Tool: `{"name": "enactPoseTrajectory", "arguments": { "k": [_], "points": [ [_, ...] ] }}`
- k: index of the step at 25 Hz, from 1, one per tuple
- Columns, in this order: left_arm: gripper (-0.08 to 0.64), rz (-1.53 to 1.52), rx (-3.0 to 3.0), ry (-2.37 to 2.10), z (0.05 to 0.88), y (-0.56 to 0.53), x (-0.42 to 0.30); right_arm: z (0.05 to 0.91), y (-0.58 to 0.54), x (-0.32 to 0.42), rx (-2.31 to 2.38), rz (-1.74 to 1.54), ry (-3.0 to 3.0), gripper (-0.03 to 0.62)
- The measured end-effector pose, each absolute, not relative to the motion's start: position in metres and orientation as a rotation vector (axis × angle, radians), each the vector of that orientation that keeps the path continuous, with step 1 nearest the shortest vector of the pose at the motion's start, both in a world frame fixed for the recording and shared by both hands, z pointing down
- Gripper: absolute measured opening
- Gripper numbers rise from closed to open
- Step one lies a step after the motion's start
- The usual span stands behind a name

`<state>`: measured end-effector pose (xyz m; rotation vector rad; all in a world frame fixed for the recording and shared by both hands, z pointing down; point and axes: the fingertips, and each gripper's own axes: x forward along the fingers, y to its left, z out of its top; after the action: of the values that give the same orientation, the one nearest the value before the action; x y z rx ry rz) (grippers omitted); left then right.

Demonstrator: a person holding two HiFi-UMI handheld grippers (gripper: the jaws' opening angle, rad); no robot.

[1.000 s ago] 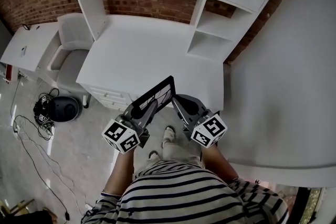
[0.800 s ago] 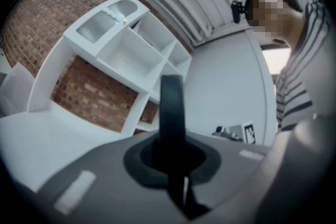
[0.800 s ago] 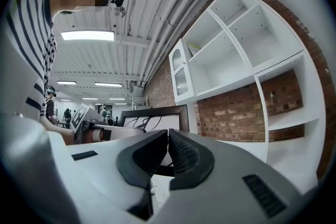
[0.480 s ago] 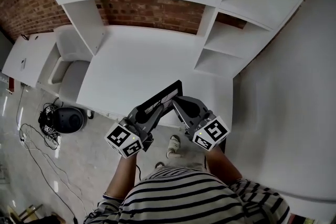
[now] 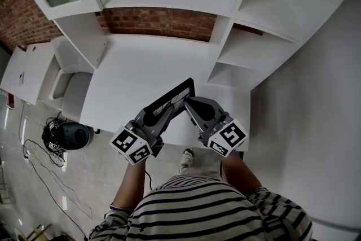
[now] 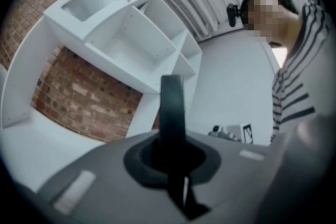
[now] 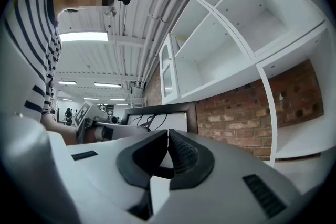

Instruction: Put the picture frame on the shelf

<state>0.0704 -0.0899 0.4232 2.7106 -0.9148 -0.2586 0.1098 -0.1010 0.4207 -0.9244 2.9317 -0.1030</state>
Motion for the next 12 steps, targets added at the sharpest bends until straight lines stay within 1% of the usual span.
{"name": "enactPoseTrajectory", "arguments": {
  "k": [12],
  "points": [
    [0.015,-0.184,2.757,-0.888,0.401,-0.134,0.067,0.384,-0.134,0.100,-0.936,0.198,3.004,0.009]
  ]
}}
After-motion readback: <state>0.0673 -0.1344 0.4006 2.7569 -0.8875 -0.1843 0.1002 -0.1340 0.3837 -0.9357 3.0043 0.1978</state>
